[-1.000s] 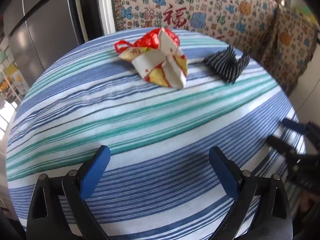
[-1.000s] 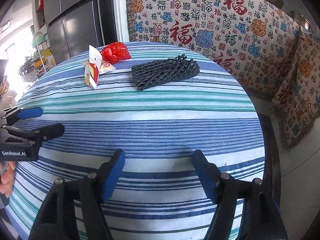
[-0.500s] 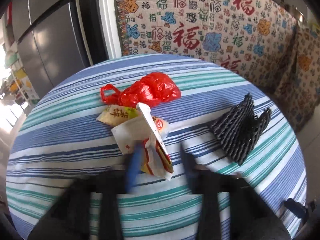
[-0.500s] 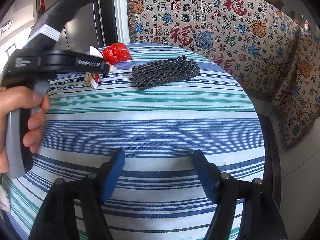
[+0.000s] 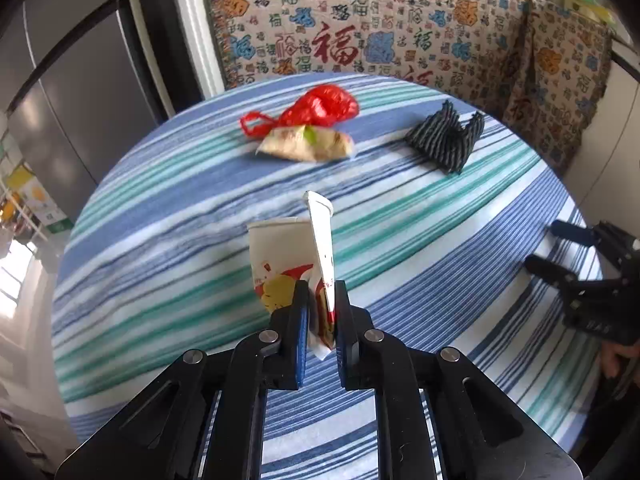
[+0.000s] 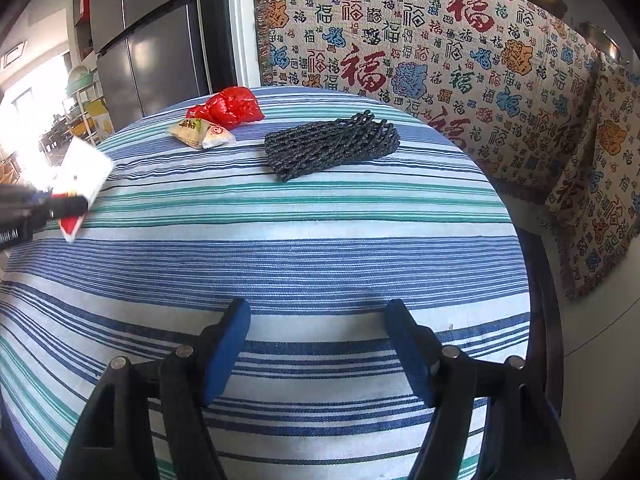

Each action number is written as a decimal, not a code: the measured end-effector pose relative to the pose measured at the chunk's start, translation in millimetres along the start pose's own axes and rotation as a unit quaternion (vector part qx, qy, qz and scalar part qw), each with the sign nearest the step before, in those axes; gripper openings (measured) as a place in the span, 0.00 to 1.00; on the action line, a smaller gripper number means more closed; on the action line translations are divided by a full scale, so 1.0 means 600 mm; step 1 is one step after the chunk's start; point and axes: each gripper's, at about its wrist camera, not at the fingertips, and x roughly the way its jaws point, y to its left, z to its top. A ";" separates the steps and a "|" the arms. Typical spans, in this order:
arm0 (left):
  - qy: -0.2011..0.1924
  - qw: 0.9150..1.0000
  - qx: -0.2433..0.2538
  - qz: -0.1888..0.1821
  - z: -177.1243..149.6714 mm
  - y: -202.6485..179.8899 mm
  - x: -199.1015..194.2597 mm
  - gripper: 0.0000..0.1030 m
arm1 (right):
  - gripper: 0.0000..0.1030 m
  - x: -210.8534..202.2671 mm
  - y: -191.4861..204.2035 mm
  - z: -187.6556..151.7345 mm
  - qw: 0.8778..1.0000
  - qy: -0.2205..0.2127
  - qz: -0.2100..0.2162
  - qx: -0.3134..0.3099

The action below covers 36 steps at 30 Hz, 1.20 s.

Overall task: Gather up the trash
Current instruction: 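Grasp the white paper cup wrapper with the left gripper, then grasp the black foam mesh net with the right gripper while the left gripper holds the paper wrapper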

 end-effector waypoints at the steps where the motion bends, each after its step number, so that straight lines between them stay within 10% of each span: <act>1: 0.003 1.000 -0.006 -0.001 -0.007 0.002 0.008 0.15 | 0.70 0.000 -0.001 0.000 1.000 0.000 0.000 0.000; 5: -0.006 1.000 -0.026 -0.015 -0.017 0.006 0.018 0.79 | 0.70 0.000 0.001 0.000 1.000 -0.004 0.000 0.001; 19: 0.001 0.998 -0.062 -0.023 -0.012 0.031 0.049 0.92 | 0.70 -0.003 0.002 -0.004 1.000 -0.002 0.004 0.004; 31: 0.008 0.999 -0.053 -0.005 -0.011 0.022 0.053 0.95 | 0.70 0.072 -0.045 0.131 0.977 0.033 0.068 0.200; 36: 0.005 0.998 -0.060 -0.013 -0.011 0.028 0.053 0.95 | 0.42 0.138 -0.025 0.162 0.973 0.041 0.063 0.220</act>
